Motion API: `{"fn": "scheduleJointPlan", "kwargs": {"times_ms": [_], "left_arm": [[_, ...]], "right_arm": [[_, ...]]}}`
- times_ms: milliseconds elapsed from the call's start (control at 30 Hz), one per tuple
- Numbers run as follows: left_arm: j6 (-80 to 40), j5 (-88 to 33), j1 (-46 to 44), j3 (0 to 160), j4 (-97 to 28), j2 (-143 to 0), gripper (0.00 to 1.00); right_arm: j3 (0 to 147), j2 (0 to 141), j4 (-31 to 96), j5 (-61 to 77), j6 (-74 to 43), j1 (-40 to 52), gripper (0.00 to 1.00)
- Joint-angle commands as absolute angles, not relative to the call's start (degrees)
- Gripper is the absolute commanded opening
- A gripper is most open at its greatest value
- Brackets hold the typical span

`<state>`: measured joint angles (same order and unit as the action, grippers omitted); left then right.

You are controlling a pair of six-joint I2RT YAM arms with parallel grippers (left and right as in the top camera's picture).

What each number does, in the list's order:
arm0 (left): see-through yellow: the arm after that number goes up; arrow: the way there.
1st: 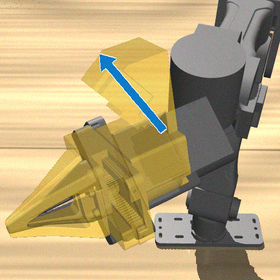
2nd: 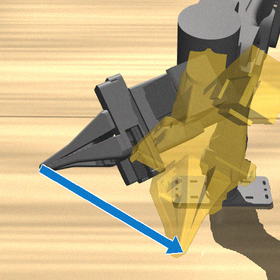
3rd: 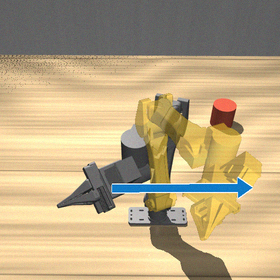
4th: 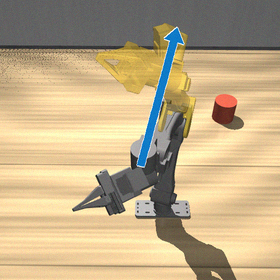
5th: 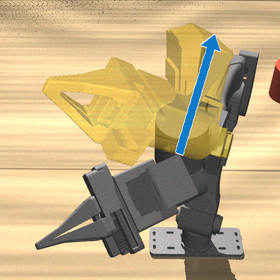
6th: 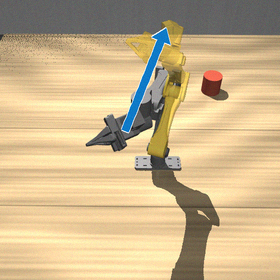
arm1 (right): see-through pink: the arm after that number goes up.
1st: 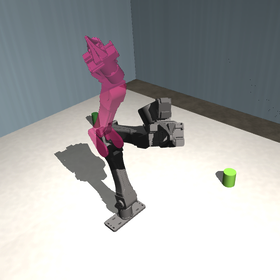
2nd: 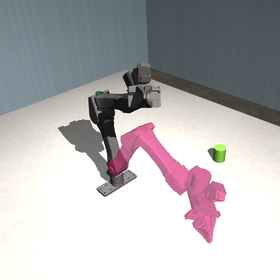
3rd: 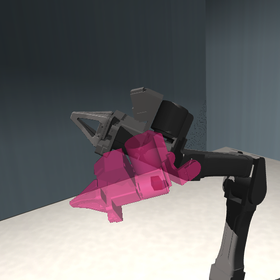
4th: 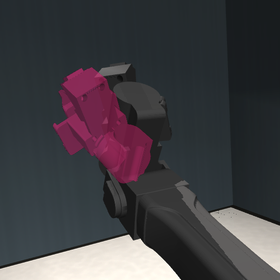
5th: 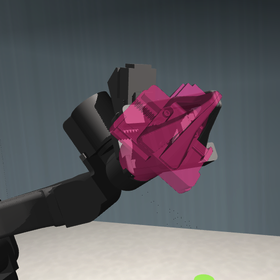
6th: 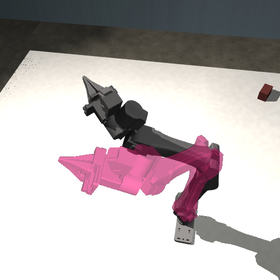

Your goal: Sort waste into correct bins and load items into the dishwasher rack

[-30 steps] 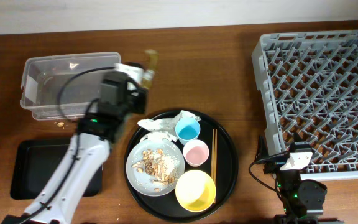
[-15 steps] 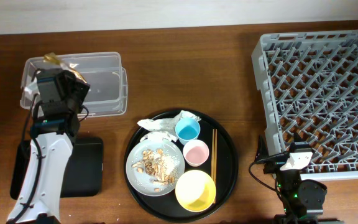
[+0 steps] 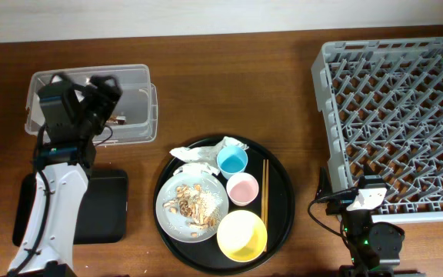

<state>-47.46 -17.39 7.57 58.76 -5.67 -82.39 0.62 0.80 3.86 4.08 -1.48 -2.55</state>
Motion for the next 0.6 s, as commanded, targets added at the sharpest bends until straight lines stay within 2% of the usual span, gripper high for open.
{"fn": "scheduleJointPlan", "kwargs": {"times_ms": [0,67,167,267,333,567], "left_arm": [[-32.36,-42.81,6.35,59.68,-4.78,-81.21,0.87],[-24.05,-50.06,3.97,59.68,-5.02,-80.71,0.86],[-14.76,-53.28,-0.62,59.68,-9.98,-80.71,0.86],[-7.03,-44.51,-7.29,59.68,-20.08,-80.71,0.84],[-4.60,-30.09,-13.52,59.68,-27.14,-80.71,0.84],[-2.98,-5.93,-25.65,59.68,-35.99,-80.75,0.84]], "right_arm": [[0.32,0.36,4.14,3.84,-1.72,-2.66,0.99],[0.32,0.36,4.14,3.84,-1.72,-2.66,0.99],[0.32,0.36,4.14,3.84,-1.72,-2.66,0.99],[0.32,0.36,4.14,3.84,-1.72,-2.66,0.99],[0.32,0.36,4.14,3.84,-1.72,-2.66,0.99],[0.32,0.36,4.14,3.84,-1.72,-2.66,0.99]]}}
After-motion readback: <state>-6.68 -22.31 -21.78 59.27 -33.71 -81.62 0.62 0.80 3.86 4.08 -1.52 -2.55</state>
